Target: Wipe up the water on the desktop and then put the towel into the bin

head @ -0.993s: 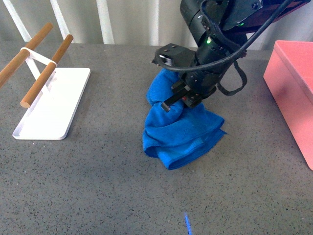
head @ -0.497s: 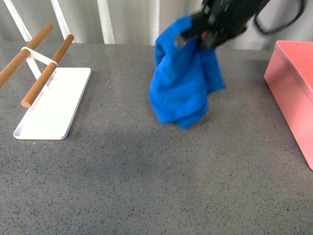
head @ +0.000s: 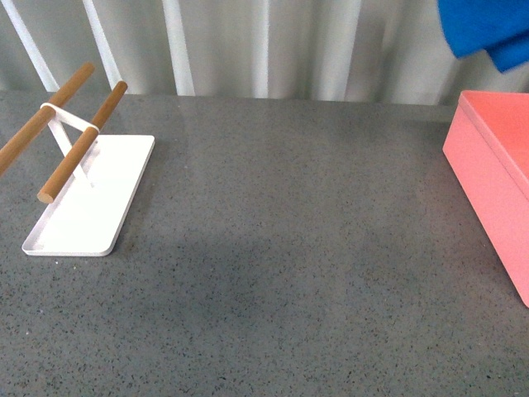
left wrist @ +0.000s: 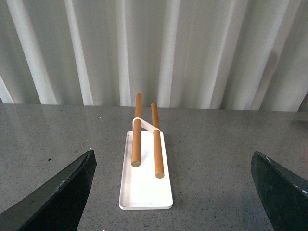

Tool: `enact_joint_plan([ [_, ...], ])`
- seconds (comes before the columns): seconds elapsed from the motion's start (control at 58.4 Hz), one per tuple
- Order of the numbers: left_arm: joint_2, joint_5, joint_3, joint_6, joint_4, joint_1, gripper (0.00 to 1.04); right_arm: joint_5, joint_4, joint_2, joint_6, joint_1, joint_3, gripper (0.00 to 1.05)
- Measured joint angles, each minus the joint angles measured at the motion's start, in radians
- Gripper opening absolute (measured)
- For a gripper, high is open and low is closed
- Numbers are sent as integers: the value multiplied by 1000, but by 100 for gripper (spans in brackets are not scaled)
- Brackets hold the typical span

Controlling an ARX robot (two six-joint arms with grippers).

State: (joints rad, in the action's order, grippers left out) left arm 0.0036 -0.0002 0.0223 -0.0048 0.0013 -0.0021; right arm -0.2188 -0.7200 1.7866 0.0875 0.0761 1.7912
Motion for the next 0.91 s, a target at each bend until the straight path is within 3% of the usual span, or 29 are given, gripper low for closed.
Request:
enact_joint_plan([
  [0.12,0,0,0,0,0,0,98,-30,-73,-23,3,-92,-67,3],
  [0.308,0,0,0,0,0,0,98,27,-69,-43,48,-210,-182,3],
  [0.702,0,0,0,0,0,0,98,114,-3,-53,72,-245,-239,3],
  [0.908,0,0,0,0,-1,0,98,119,-1,-53,72,-236,-253,47],
])
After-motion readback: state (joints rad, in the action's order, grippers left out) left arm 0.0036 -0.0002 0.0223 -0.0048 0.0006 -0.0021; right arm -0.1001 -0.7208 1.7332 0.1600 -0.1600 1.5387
